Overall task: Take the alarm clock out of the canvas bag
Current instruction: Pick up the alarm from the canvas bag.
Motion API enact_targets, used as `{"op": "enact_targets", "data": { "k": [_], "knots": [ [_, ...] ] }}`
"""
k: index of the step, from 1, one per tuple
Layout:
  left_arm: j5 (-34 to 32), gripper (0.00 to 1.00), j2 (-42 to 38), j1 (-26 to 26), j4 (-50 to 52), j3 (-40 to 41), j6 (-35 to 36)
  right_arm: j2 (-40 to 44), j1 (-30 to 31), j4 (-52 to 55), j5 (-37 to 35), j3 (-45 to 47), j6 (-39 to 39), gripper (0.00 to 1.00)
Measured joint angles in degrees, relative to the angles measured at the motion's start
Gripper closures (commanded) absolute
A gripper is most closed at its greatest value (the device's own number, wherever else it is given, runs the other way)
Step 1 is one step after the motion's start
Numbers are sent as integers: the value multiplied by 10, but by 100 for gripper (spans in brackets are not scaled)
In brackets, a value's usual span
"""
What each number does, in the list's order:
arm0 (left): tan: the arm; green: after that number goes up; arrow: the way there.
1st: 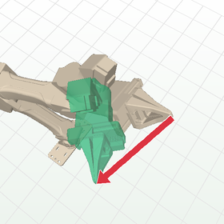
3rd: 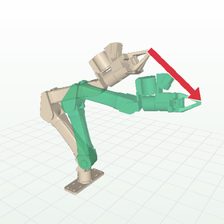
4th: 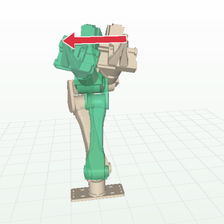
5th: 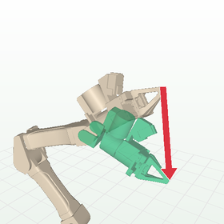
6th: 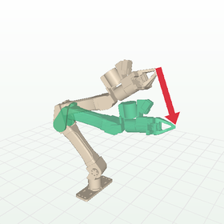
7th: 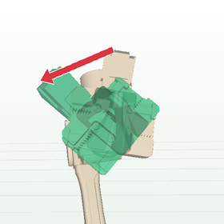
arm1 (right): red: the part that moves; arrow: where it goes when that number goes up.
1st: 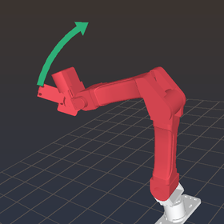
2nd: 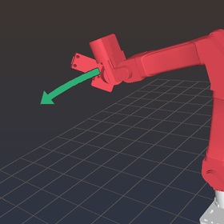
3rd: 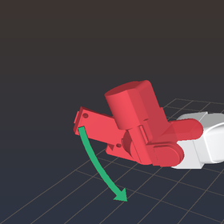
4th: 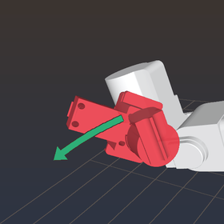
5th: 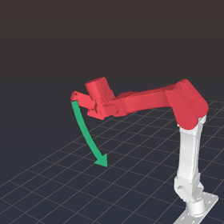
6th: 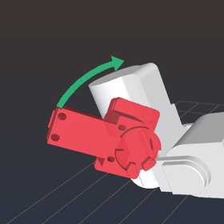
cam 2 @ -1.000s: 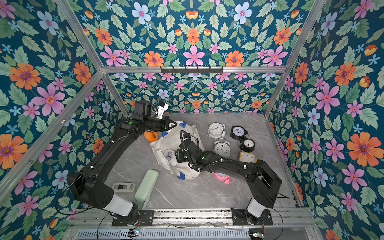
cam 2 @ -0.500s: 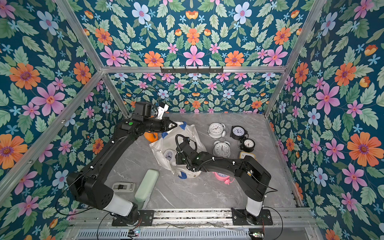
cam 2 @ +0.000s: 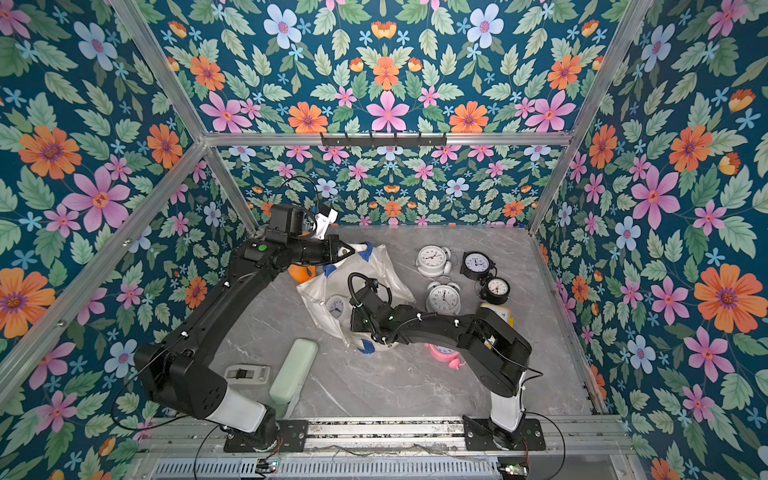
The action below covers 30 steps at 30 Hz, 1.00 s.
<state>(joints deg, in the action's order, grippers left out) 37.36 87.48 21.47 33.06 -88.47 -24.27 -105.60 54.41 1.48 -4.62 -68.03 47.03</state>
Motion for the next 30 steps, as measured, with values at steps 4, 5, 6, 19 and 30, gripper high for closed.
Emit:
{"op": "enact_targets", "data": {
  "k": [4,5,6,19,30],
  "knots": [
    [0,100,0,2,-1,0,0,-10,0,-1,0,-9,0,68],
    [0,100,0,3,-1,0,-2,-12,0,0,0,-12,-1,69],
    [0,100,0,3,-1,0,-2,-12,-1,0,0,-15,-1,69],
    [15,100,0,10,-1,0,-8,-35,-17,2,-15,-40,-11,70],
    [15,100,0,11,-1,0,-8,-44,-17,17,-12,-47,-11,70]
  ]
}}
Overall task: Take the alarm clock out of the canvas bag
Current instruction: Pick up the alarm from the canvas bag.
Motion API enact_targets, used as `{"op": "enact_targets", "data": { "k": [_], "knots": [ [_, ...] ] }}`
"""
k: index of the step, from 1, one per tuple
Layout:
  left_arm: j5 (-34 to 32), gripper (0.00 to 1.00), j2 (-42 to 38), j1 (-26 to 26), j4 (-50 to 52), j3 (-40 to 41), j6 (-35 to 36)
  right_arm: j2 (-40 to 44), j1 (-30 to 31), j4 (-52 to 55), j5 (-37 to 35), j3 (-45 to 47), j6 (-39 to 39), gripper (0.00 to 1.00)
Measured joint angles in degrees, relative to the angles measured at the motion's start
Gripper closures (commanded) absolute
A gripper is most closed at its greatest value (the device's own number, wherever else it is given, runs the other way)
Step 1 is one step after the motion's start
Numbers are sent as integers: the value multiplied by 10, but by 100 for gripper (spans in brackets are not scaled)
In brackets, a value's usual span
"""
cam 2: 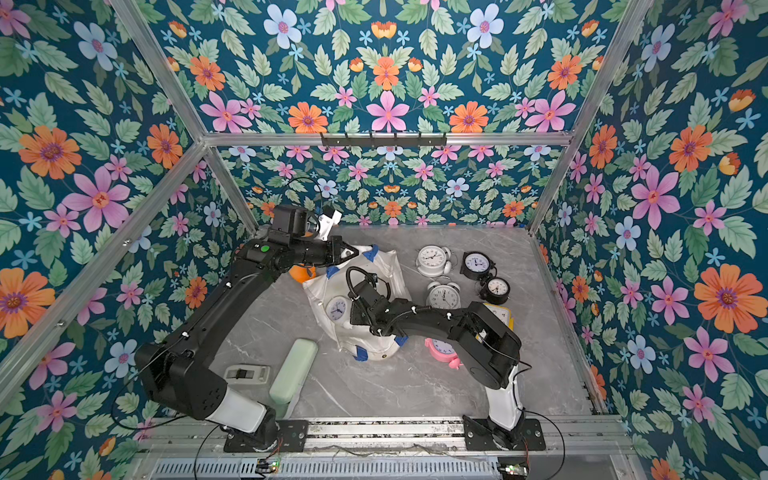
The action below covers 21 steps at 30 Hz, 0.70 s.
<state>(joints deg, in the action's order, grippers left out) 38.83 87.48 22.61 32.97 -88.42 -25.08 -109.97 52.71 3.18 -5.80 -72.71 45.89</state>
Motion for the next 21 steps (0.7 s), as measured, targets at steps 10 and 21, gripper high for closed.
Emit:
{"op": "enact_targets", "data": {
  "k": [10,21],
  "knots": [
    [0,100,0,0,0,3,0,-8,0,-21,13,9,7,85],
    [-1,100,0,0,-2,4,0,34,-1,-5,27,11,-11,100]
  ]
}}
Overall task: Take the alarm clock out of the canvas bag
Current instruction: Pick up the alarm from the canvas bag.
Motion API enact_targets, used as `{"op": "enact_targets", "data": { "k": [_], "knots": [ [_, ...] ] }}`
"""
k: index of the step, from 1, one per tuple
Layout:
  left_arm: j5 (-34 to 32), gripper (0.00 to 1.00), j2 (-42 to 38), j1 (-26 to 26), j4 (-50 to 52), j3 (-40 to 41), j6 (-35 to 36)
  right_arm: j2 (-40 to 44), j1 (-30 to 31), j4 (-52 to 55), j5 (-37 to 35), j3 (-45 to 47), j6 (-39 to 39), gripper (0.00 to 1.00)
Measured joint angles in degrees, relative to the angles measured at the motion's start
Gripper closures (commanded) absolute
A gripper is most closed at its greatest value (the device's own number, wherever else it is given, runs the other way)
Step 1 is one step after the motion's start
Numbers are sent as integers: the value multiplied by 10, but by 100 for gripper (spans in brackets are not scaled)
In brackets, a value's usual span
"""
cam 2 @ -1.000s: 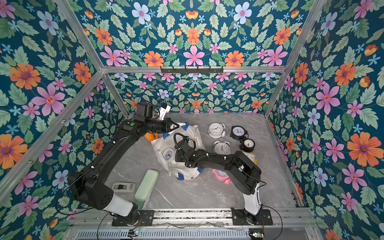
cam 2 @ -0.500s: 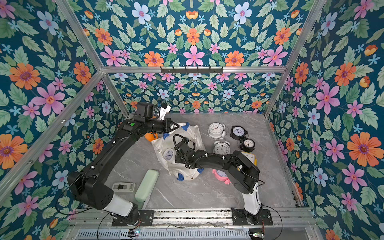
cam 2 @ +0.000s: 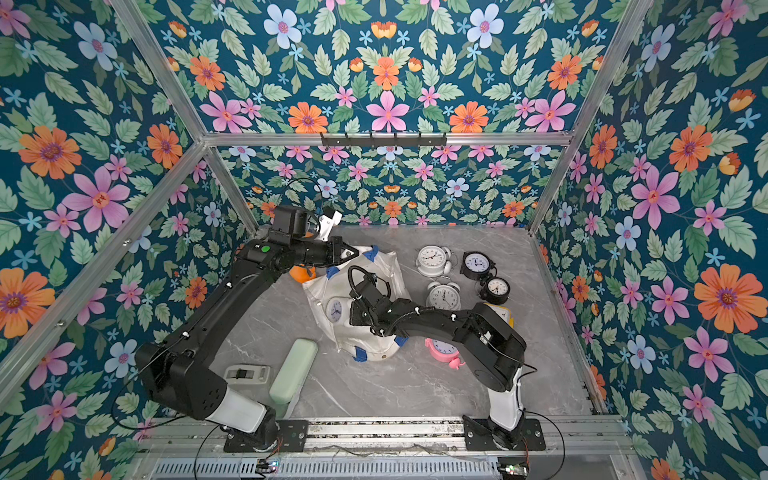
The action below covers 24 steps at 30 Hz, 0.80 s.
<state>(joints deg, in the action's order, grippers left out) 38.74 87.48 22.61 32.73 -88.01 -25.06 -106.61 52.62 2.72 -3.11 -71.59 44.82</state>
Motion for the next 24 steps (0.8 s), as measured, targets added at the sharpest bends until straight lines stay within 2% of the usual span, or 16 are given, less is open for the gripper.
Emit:
{"op": "enact_targets", "data": {
  "k": [24],
  "knots": [
    [-57,100,19,0,0,-22,2,167,1,135,36,-29,-78,100]
  ]
}}
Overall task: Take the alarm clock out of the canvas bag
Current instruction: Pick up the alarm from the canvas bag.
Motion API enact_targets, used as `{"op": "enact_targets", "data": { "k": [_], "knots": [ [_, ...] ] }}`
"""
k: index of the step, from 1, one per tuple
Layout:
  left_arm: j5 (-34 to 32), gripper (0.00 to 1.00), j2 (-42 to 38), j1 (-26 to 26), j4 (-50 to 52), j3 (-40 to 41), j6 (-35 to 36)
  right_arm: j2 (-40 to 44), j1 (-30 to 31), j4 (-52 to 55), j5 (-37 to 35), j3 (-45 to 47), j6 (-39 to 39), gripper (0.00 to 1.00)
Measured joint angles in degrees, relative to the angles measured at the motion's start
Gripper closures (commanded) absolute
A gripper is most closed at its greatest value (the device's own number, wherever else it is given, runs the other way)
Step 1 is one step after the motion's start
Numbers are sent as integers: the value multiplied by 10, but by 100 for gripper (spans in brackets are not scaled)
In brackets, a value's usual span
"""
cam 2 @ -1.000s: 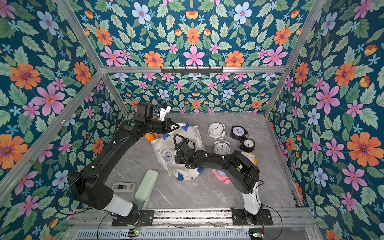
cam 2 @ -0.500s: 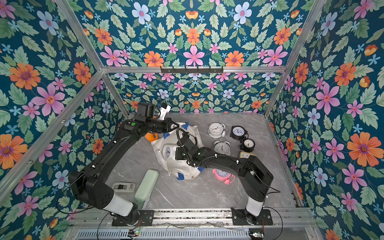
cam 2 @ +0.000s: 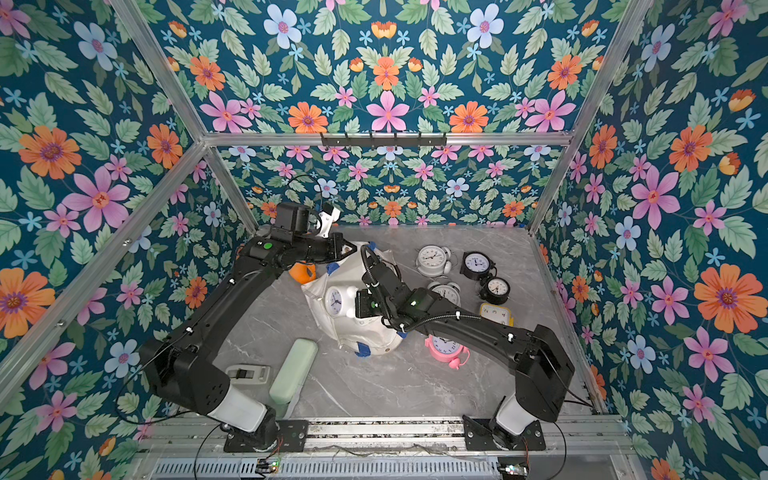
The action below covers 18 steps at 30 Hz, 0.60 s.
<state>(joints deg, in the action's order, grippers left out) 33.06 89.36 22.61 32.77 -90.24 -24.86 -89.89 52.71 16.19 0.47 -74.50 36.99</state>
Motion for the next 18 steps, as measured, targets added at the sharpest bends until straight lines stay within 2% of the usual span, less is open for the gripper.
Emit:
{"op": "enact_targets", "data": {
  "k": [18],
  "knots": [
    [-31,100,18,-2,11,-25,-6,136,1,142,-12,-15,-51,100]
  ]
}}
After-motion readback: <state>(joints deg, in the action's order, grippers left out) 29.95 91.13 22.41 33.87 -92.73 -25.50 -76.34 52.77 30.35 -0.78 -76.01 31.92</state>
